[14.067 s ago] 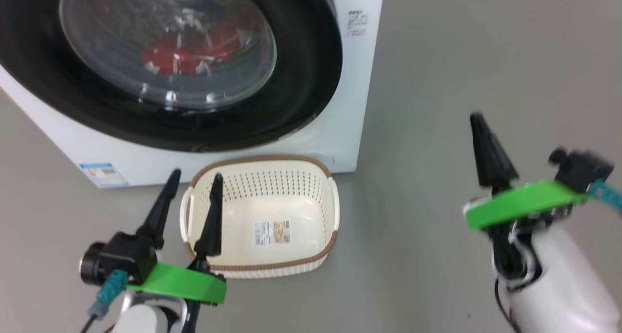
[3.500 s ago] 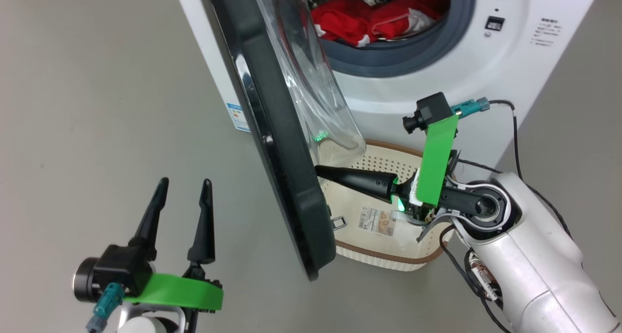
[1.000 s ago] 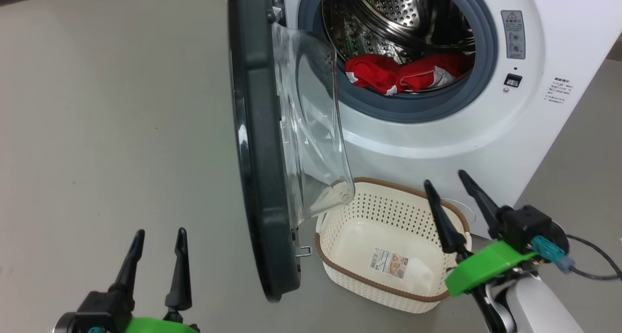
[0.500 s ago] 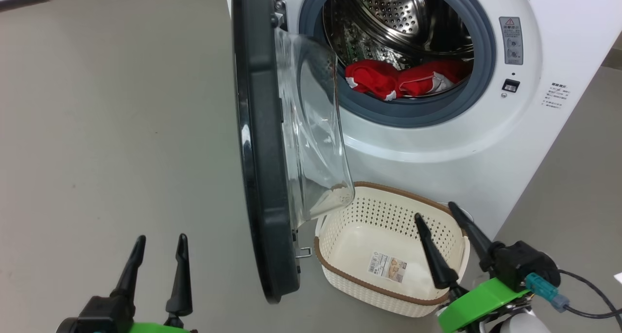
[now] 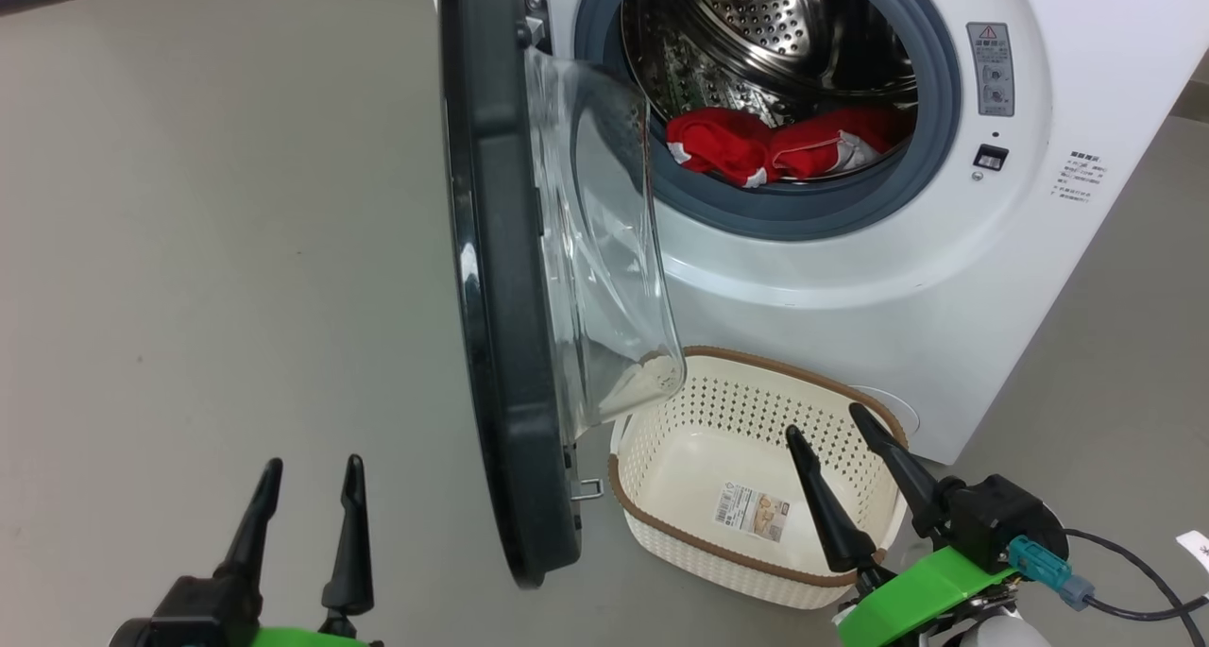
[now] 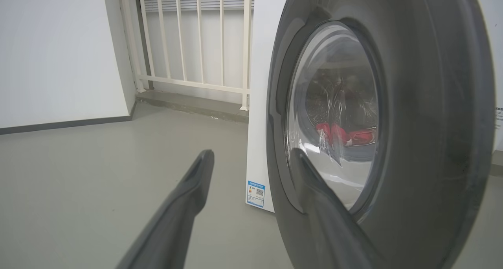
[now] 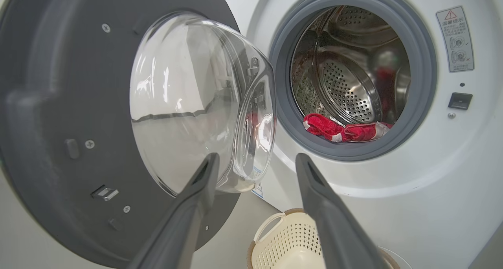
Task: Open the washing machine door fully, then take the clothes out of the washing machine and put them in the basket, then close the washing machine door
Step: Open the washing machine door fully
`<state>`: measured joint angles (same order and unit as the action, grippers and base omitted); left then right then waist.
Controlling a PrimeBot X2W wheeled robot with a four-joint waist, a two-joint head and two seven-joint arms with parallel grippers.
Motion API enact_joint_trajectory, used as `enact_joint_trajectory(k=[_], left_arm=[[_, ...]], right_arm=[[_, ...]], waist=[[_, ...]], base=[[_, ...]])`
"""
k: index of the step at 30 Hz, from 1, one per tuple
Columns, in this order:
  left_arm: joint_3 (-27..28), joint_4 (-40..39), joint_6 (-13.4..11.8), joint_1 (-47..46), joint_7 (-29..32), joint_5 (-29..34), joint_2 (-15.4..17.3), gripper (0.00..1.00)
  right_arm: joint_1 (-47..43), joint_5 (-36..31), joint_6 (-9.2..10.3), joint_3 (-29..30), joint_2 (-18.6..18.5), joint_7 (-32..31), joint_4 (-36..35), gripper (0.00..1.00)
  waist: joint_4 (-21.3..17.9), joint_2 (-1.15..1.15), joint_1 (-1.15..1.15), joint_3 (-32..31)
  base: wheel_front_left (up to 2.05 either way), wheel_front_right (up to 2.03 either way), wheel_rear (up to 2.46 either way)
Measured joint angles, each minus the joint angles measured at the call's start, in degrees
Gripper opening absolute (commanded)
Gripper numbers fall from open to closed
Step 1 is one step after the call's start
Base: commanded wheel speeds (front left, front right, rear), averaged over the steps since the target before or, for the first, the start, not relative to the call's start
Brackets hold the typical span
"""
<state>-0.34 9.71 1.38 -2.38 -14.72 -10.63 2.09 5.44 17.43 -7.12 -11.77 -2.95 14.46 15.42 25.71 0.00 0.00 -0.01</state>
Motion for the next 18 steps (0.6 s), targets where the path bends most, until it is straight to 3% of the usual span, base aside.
enact_joint_trajectory(k=[4, 5, 6, 18], left_arm=[[0.11, -0.13, -0.43, -0.01, 0.01, -0.22, 0.0, 1.0], [0.12, -0.37, -0.43, -0.04, 0.01, -0.53, 0.0, 0.24], [0.11, -0.48, -0.42, -0.12, 0.01, -0.53, 0.01, 0.0], [-2.41, -8.86, -1.45, -6.17, 0.0, -3.69, 0.05, 0.0]], right_arm=[[0.04, 1.26, 0.0, -0.18, 0.0, 0.0, 0.19, 1.0], [0.04, 1.71, 0.0, -0.18, -0.01, 0.0, 0.19, 1.0], [0.05, 2.22, 0.0, -0.19, -0.01, 0.0, 0.2, 1.0], [0.06, 2.69, 0.0, -0.67, -0.01, 0.0, 0.25, 1.0]], waist=[[-0.07, 0.0, 0.0, -0.14], [-0.06, 0.0, 0.0, -0.22], [-0.06, 0.0, 0.0, -0.32], [0.15, 0.0, 0.0, -1.09]], base=[[0.0, 0.0, 0.0], [0.0, 0.0, 0.0], [0.0, 0.0, 0.0], [0.0, 0.0, 0.0]])
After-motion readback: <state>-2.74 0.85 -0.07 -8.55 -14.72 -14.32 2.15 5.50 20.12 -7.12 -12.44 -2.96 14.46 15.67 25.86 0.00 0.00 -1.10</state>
